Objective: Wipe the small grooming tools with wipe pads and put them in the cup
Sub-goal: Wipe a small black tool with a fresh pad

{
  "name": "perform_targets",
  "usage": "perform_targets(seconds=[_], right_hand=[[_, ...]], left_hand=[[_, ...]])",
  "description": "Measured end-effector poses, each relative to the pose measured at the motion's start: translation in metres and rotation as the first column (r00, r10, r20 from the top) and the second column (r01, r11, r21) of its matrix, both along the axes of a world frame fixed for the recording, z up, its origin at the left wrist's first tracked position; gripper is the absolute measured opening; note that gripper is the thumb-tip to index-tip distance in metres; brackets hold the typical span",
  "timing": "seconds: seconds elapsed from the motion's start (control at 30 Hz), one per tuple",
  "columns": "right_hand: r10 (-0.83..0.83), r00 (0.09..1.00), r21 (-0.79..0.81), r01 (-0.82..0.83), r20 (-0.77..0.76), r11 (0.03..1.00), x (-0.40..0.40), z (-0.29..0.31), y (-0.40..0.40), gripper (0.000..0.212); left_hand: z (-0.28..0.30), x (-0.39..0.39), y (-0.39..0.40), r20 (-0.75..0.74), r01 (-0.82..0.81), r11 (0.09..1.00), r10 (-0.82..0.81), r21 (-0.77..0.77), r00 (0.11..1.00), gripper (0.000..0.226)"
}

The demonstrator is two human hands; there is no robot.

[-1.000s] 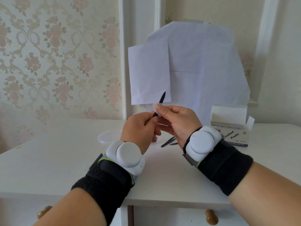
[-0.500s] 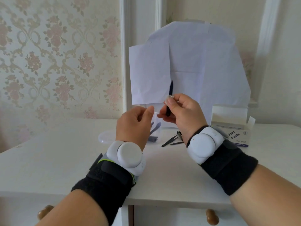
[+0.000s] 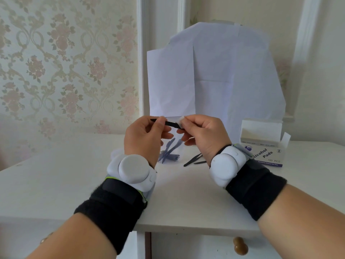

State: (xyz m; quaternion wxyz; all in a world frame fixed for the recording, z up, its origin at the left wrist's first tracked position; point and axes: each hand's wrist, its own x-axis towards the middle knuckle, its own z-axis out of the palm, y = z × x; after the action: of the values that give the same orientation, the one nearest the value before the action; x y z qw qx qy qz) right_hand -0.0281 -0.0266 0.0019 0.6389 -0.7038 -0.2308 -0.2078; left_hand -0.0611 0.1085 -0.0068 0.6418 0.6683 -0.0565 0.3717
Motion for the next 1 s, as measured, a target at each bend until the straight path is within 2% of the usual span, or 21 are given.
perform_targets(seconds=[0.1,0.2,0.3,0.43,0.57,0.7,1.0], right_hand=[[0.055,0.998,0.027,-0.054,-0.037,0.998,0.001,0.002,-0.003,0.016],[0.08,0.995,0.041,-0.078,-0.052,0.996,0.001,0.0,0.0,0.018],[0.051,0.995,0.137,-0.04,-0.08,0.99,0.003,0.0,-0.002,0.017],[-0.007,0.996,0.231,0.026,-0.084,0.973,0.006,0.001,-0.005,0.015],[-0.086,0.987,0.336,0.126,-0.132,0.934,0.012,0.005,-0.008,0.013],[-0.154,0.975,0.287,0.195,-0.158,0.938,0.012,0.007,-0.011,0.007],[0.127,0.978,0.23,-0.087,-0.166,0.969,0.006,-0.002,-0.001,0.012]], left_hand=[[0.0,0.0,0.0,-0.023,0.077,0.993,-0.08,-0.085,0.997,0.012],[0.001,-0.002,-0.002,-0.049,0.158,0.985,-0.162,-0.068,0.986,0.008],[0.0,-0.003,-0.004,-0.11,0.238,0.971,-0.239,-0.015,0.965,0.008],[-0.004,0.0,-0.008,-0.228,0.237,0.959,-0.198,0.158,0.953,0.013],[-0.004,0.001,-0.008,-0.238,0.229,0.964,-0.193,0.137,0.952,0.013],[-0.004,0.003,-0.007,-0.217,0.214,0.97,-0.185,0.119,0.958,0.013],[-0.005,0.004,-0.009,-0.225,0.23,0.955,-0.187,0.185,0.956,0.012]])
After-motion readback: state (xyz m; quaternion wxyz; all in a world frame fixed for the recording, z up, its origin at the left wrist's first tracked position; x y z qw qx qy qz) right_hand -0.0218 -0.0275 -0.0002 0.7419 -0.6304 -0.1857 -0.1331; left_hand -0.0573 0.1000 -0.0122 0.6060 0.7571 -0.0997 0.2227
